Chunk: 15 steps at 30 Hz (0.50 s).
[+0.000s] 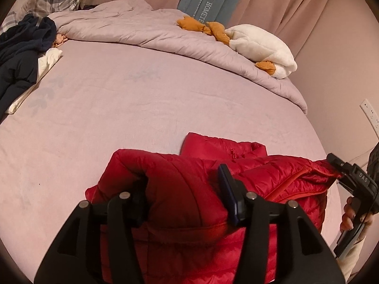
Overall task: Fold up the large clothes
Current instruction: 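Lower the folded hem onto the jacket body and open both tools, then close both tools on one side edge of the folded red jacket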
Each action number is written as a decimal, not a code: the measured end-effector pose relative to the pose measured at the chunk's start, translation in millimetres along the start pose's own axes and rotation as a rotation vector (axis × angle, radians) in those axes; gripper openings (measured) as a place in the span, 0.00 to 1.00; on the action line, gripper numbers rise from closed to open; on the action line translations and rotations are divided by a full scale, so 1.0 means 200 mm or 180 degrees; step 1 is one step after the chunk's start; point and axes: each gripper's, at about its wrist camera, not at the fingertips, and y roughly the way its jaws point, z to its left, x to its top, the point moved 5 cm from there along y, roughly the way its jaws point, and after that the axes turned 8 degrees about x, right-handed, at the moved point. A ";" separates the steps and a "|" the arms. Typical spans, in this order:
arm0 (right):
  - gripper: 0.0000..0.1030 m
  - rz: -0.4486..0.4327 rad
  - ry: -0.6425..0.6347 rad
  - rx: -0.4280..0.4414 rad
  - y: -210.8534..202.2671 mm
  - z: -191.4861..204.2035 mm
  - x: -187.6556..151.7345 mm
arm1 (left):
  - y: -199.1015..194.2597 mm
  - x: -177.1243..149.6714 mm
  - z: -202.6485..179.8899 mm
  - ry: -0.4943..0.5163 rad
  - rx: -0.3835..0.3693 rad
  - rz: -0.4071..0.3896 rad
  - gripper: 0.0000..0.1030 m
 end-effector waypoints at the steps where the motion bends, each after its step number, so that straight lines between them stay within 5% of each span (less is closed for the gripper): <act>1: 0.59 -0.0034 0.0003 -0.0006 -0.01 0.00 0.01 | 0.00 0.00 0.00 -0.0013 -0.0010 0.0021 0.51; 4: 0.61 -0.0120 0.0004 -0.0047 -0.04 -0.02 0.03 | -0.02 0.01 0.02 -0.0061 -0.0051 0.0046 0.54; 10: 0.62 -0.0173 0.0053 -0.0070 -0.07 -0.06 0.05 | -0.12 0.04 0.02 -0.0116 -0.0350 -0.0186 0.82; 15: 0.62 -0.0160 0.0090 -0.0149 -0.08 -0.09 0.05 | -0.15 0.06 0.03 0.0057 0.0041 -0.0424 0.84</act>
